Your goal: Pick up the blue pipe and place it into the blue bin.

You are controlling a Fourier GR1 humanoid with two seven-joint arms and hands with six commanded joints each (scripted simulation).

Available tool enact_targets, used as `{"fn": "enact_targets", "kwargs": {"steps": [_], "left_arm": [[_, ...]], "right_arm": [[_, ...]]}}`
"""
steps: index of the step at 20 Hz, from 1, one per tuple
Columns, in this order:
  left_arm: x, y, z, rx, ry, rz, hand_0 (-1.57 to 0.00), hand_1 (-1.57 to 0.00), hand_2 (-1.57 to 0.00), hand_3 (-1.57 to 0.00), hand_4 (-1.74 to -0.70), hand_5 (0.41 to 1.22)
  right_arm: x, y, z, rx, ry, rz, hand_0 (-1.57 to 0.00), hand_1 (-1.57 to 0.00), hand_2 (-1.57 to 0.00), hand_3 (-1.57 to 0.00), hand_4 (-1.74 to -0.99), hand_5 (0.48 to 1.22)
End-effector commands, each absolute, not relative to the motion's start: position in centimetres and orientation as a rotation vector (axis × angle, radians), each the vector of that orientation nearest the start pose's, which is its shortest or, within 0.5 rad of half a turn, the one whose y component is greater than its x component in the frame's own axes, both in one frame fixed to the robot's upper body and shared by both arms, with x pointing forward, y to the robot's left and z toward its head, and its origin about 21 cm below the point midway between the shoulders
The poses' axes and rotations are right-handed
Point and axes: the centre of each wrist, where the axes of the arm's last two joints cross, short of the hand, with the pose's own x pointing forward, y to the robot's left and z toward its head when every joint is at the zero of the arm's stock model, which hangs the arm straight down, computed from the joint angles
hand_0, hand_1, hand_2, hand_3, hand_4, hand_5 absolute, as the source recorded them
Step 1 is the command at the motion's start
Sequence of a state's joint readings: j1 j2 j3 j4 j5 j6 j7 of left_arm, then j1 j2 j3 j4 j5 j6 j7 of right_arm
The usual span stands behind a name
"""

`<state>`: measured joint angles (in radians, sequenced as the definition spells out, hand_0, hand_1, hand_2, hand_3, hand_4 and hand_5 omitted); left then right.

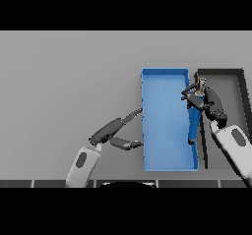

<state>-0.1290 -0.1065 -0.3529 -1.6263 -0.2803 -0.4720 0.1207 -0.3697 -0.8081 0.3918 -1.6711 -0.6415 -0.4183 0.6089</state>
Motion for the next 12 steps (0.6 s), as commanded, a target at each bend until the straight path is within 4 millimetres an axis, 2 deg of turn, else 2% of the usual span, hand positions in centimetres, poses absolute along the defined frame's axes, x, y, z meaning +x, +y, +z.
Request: {"fn": "enact_targets", "kwargs": {"steps": [1,3,5,8,11,12], "left_arm": [[25.3,10.57,4.63,-0.431,-1.556,-0.878,0.0,0.0,0.0,0.0,-0.88,0.421],[25.26,10.65,4.72,-0.424,-1.552,-0.88,0.0,0.0,0.0,0.0,-0.88,0.422],[25.22,10.69,4.57,-0.429,-1.549,-0.886,0.0,0.0,0.0,0.0,-0.88,0.427],[25.07,10.87,4.65,-0.433,-1.554,-0.879,0.0,0.0,0.0,0.0,-0.88,0.429],[24.97,11.01,4.7,-0.429,-1.549,-0.877,0.0,0.0,0.0,0.0,-0.89,0.428],[24.98,11.09,4.67,-0.428,-1.552,-0.875,0.0,0.0,0.0,0.0,-0.89,0.426]], "right_arm": [[29.52,-26.85,13.64,-0.152,-1.114,0.153,-1.46,-1.34,-1.34,-0.79,-1.678,1.221],[29.89,-27.03,13.28,-0.182,-1.045,0.166,-0.94,-0.85,-0.86,-0.5,-1.503,1.221],[30.01,-27.07,13.1,-0.2,-0.988,0.234,-0.6,-0.55,-0.55,-0.32,-1.337,1.221],[30.21,-27.06,12.83,-0.228,-0.917,0.377,-0.31,-0.28,-0.28,-0.16,-1.175,1.084],[30.18,-26.63,12.69,-0.251,-0.88,0.491,-0.16,-0.14,-0.14,-0.08,-1.083,0.934],[30.02,-26.63,12.71,-0.259,-0.873,0.512,-0.12,-0.11,-0.11,-0.07,-1.078,0.898]]}}
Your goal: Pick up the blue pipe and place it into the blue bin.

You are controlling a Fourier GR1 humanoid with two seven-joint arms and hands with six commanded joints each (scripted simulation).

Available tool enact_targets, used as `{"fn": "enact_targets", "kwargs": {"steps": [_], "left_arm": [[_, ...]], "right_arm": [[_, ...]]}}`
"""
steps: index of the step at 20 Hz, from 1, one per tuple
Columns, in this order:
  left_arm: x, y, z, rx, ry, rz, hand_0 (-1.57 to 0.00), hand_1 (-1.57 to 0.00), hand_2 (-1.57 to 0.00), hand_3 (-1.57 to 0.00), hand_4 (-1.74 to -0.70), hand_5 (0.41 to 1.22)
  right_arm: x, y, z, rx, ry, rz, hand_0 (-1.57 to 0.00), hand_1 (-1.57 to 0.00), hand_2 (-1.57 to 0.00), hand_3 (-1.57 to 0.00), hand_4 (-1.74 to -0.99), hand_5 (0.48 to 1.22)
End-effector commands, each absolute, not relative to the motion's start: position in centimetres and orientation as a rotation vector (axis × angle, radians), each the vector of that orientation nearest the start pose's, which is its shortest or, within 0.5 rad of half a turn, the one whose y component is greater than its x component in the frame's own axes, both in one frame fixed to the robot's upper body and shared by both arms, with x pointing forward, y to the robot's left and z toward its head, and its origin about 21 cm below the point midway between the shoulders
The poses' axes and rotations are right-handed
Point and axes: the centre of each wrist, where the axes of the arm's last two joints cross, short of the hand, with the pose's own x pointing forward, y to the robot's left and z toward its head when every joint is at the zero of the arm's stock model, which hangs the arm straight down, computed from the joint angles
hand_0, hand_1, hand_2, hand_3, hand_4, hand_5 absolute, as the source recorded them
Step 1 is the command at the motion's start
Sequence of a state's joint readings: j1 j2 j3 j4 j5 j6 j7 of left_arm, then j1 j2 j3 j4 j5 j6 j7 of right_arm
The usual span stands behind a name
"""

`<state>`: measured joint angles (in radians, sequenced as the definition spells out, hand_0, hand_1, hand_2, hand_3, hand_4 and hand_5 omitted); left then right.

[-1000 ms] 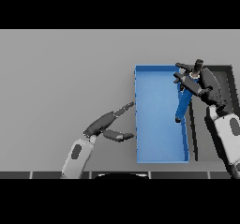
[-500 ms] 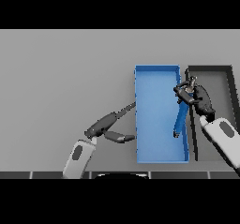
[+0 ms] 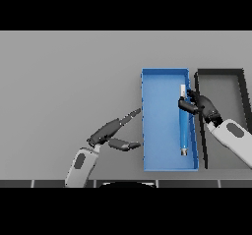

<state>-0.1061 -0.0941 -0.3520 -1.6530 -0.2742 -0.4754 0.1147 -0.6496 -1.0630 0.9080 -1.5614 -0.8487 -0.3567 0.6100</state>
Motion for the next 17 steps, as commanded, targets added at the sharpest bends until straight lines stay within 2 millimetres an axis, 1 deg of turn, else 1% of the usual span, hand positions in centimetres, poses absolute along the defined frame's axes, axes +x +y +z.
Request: {"fn": "enact_targets", "kwargs": {"steps": [1,6,8,10,14,17], "left_arm": [[25.0,11.1,4.7,-0.429,-1.553,-0.874,0.0,0.0,0.0,0.0,-0.89,0.426],[25.1,10.9,4.6,-0.425,-1.546,-0.878,0.0,0.0,0.0,0.0,-0.89,0.429],[25.0,10.7,4.7,-0.427,-1.545,-0.879,0.0,0.0,0.0,0.0,-0.89,0.429],[24.8,10.7,4.5,-0.42,-1.543,-0.881,0.0,0.0,0.0,0.0,-0.89,0.431],[24.8,10.3,4.4,-0.411,-1.538,-0.884,0.0,0.0,0.0,0.0,-0.88,0.431],[25.4,9.7,4.2,-0.405,-1.531,-0.887,0.0,0.0,0.0,0.0,-0.88,0.431]], "right_arm": [[30.0,-26.5,12.6,-0.265,-0.867,0.521,-0.1,-0.09,-0.09,-0.05,-1.071,0.868],[30.1,-26.5,12.2,-0.297,-0.853,0.573,-0.03,-0.03,-0.03,-0.02,-1.038,0.734],[30.2,-26.5,12.0,-0.305,-0.848,0.584,-0.02,-0.02,-0.02,-0.01,-1.033,0.696],[30.5,-26.5,12.0,-0.315,-0.851,0.6,-0.01,-0.01,-0.01,-0.01,-1.022,0.672],[30.7,-26.1,12.2,-0.307,-0.85,0.621,-0.01,-0.01,-0.01,0.0,-1.022,0.658],[30.7,-26.4,12.4,-0.311,-0.847,0.629,-0.01,-0.01,-0.01,0.0,-1.022,0.643]]}}
